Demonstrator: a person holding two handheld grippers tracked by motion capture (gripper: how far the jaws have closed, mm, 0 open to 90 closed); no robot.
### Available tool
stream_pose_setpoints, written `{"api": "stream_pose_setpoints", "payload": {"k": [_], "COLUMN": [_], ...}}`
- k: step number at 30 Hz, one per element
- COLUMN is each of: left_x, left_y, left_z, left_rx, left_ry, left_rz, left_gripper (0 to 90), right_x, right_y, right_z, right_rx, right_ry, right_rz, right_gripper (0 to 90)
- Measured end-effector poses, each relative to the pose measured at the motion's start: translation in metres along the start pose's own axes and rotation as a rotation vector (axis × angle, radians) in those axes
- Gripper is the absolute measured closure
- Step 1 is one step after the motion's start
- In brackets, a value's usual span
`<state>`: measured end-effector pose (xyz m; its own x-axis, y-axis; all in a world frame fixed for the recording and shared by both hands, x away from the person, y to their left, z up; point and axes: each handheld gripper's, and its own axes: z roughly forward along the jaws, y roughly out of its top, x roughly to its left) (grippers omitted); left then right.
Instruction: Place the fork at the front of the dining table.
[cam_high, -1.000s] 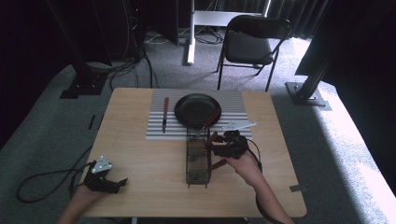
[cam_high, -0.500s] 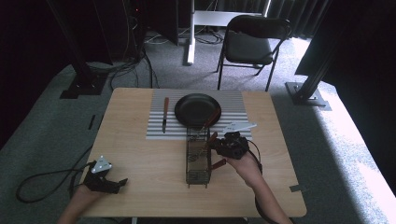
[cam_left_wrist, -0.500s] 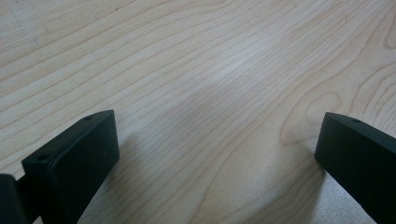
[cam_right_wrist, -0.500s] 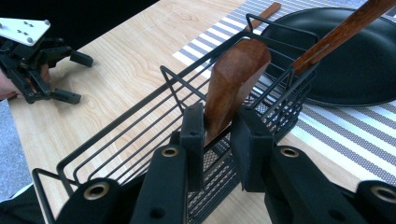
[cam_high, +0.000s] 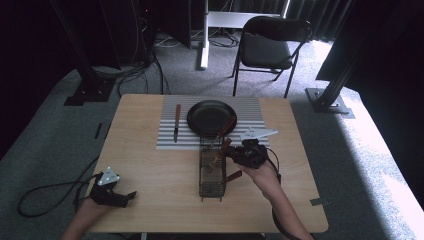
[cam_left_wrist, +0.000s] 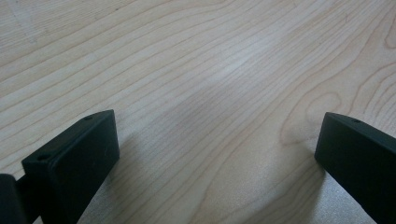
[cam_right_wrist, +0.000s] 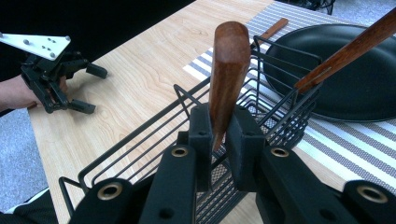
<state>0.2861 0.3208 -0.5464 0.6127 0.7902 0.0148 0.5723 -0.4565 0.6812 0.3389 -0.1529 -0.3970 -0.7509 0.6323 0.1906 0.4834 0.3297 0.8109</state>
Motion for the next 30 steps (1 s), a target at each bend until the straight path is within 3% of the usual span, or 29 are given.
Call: {"api": "stream_pose_setpoints", "payload": {"k": [11, 30], "left_x": [0.000, 0.000], "left_y": [0.000, 0.000], "left_z": [0.000, 0.000], "left_rx": [0.000, -0.001], "left_ry": [-0.001, 0.000], "left_rz": [-0.002, -0.001], "left_gripper": [0.0, 0.0], "right_x": [0.007, 0.021], "right_y": [0.010, 0.039], "right_z": [-0.015, -0.072], "right_rx": [-0.023, -0.132], "right_ry": [0.022, 0.008], "right_rz": [-0.034, -0.071], "right_gripper": [81.0, 81.0]}}
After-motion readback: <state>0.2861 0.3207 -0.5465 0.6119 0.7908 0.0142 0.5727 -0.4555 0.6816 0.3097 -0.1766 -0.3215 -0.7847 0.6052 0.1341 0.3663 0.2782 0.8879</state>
